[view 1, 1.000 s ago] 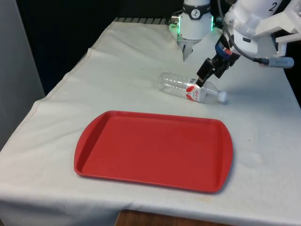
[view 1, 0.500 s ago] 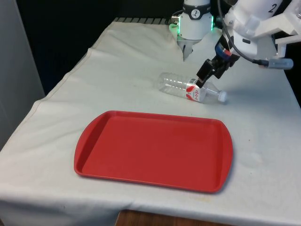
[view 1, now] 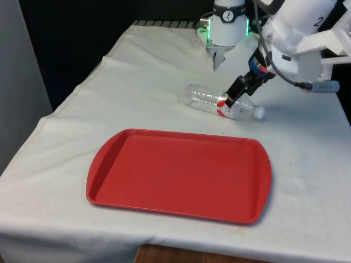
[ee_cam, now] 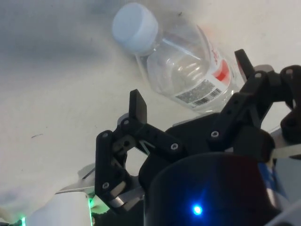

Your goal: Place the bottle upright on the tray.

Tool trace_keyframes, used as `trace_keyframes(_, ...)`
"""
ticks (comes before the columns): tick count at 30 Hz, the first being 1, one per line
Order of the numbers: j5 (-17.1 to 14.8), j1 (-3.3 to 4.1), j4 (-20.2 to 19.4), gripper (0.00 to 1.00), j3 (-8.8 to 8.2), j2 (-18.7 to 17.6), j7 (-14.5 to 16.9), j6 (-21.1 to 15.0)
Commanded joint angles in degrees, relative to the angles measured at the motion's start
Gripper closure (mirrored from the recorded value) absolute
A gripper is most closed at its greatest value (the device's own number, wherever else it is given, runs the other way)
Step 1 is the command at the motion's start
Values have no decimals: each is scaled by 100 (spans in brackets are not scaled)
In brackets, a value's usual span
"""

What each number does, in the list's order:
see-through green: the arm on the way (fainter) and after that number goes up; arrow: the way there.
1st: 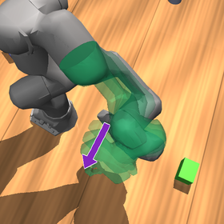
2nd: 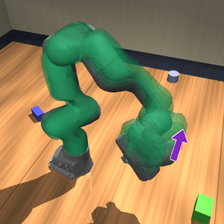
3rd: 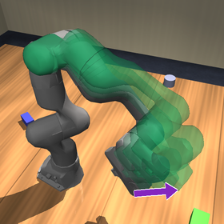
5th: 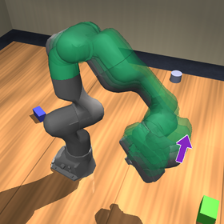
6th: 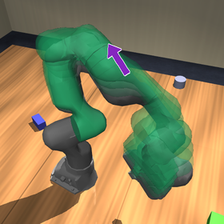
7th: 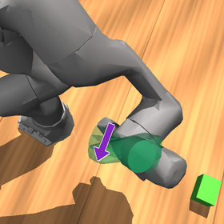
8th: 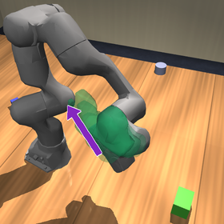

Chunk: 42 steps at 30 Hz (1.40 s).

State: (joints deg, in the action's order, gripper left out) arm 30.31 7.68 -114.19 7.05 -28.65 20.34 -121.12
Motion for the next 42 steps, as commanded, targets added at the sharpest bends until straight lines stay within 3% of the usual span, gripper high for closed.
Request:
trace_keyframes(1,23,0,23,0,0,-23,0,23)
trace_keyframes(2,69,29,86,0,-11,-80,6,103)
trace_keyframes(10,235,46,201,0,-11,-212,-6,292)
trace_keyframes(11,201,17,166,0,6,-189,0,235)
trace_keyframes(12,252,52,206,0,-11,-223,-6,321)
trace_keyframes(20,435,92,275,0,-11,-304,-17,636)
trace_keyframes(22,395,52,223,0,6,-246,0,556)
trace_keyframes(25,504,115,355,0,-6,-378,-17,785)
trace_keyframes(30,607,132,521,0,46,-539,-23,1037)
trace_keyframes(31,579,92,476,0,63,-493,-6,974)
trace_keyframes(32,625,132,550,0,52,-567,-23,1077)
trace_keyframes(40,773,160,762,0,138,-779,-52,1432)
trace_keyframes(41,751,120,733,0,155,-745,-34,1381)
trace_keyframes(42,785,166,785,0,143,-802,-57,1478)
